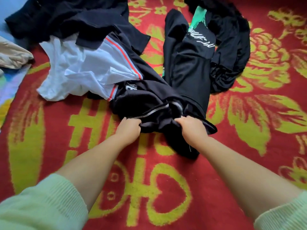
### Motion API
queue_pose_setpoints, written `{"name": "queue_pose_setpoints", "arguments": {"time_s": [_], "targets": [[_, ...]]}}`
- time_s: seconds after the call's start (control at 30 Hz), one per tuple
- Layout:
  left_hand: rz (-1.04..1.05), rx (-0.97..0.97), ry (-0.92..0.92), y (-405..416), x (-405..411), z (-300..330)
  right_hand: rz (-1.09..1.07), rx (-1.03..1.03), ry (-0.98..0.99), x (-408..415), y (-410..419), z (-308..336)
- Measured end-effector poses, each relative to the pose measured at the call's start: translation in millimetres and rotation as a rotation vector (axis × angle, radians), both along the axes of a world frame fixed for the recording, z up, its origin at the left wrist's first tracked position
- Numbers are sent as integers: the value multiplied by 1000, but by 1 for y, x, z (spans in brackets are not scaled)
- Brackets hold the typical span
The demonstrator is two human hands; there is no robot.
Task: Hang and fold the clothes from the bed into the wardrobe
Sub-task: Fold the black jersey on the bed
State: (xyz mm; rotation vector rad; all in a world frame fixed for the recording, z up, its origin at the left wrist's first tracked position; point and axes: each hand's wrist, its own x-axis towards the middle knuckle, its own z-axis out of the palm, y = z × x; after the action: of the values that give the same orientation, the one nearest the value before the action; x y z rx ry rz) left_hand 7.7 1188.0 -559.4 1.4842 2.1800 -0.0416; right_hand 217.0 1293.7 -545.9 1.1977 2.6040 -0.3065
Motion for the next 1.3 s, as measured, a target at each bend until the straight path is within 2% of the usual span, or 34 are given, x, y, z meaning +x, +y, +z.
{"name": "queue_pose_setpoints", "arguments": {"time_s": [0.07, 0.17, 0.27, 0.37, 0.5, 0.63, 0.73, 0.83, 0.9, 1.0, 1.07, 1.2, 1.3], "targets": [[45, -55, -114, -19, 3, 8, 99, -90, -46, 4, -25, 7], [-112, -234, -112, -65, 13, 16, 213, -290, -182, 11, -72, 19], [-143, -318, -74, -125, 24, 30, 151, -491, -244, 25, -115, 32], [-85, -344, -146, -184, 37, 49, 97, -651, -234, 48, -152, 37], [-13, -399, -238, -231, 41, 87, -63, -687, -57, 92, -173, 56], [11, -507, -309, -242, 33, 138, -256, -599, 157, 119, -141, 107], [34, -436, -353, -237, 32, 177, -207, -615, 177, 126, -112, 160], [144, -250, -356, -219, 30, 218, 5, -518, -5, 121, -90, 206], [182, -209, -384, -209, 40, 245, 157, -391, -191, 123, -88, 228], [19, -421, -290, -209, 60, 256, 268, -373, -454, 134, -102, 237], [-72, -549, -250, -215, 73, 249, 302, -393, -555, 141, -118, 233], [-97, -733, -261, -233, 88, 222, 396, -525, -661, 144, -152, 208], [-149, -848, -279, -248, 91, 200, 326, -624, -646, 133, -158, 192]]}}
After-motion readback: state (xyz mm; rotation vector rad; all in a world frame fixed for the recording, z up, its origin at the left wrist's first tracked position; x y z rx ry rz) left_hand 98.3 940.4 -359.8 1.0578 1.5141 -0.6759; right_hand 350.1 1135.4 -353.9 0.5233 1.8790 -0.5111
